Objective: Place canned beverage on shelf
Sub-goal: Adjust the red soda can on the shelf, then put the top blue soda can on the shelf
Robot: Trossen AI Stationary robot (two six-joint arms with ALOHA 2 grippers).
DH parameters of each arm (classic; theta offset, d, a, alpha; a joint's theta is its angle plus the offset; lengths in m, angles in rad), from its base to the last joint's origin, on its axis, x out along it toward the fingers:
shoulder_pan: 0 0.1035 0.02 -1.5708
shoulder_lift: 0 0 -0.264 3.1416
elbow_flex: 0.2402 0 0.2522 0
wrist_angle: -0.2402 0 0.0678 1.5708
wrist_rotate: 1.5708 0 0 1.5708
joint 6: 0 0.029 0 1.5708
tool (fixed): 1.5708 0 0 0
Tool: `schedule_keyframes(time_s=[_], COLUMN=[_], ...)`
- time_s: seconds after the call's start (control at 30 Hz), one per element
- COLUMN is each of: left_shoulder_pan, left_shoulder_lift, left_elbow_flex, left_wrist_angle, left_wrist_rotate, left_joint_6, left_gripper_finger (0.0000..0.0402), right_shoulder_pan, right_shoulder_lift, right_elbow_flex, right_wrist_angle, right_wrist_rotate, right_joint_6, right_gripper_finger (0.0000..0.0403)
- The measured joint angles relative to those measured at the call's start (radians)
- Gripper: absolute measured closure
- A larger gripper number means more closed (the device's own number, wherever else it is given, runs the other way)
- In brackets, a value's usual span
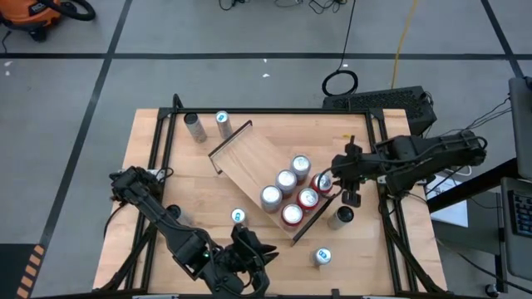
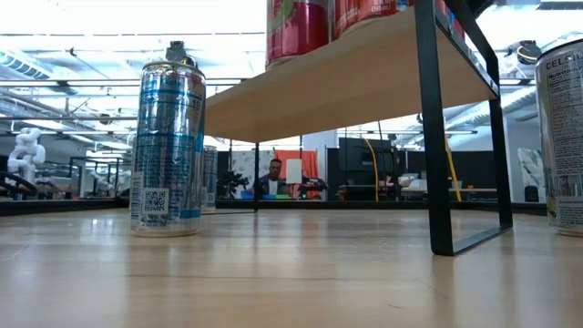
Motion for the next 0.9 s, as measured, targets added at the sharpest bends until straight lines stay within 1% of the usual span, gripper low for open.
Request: schedule_keyframes(time_s=[0.17,0.4,0.57,0.8,0.9], left_shoulder_pan=[0.002,0.003,0.002,0.005,0.009], left_shoulder_lift=[0.0,0.0,0.0,-0.017,-0.052], left_elbow_flex=[0.0,0.0,0.0,0.0,0.0], left_wrist_angle=[-0.002,-0.004,-0.005,-0.008,-0.008], left_wrist_rotate=[0.0,0.0,0.0,0.008,0.008], left_joint_6=[0.008,0.006,0.005,-0.001,0.001], left_gripper_finger=[0.0331,0.0331,0.0331,0.0331,0.0331], right_shoulder_pan=[0.0,0.0,0.0,0.001,0.003], right_shoulder_lift=[0.0,-0.016,-0.037,-0.038,-0.043], right_elbow_flex=[0.0,0.0,0.005,0.113,0.176], right_wrist_angle=[0.02,-0.035,-0.034,-0.04,-0.057], right_wrist_rotate=[-0.026,-0.026,-0.022,-0.026,-0.057], right_joint_6=[-0.016,0.029,0.042,0.101,0.125], right_gripper_finger=[0.0326,0.0326,0.0326,0.0326,0.0326])
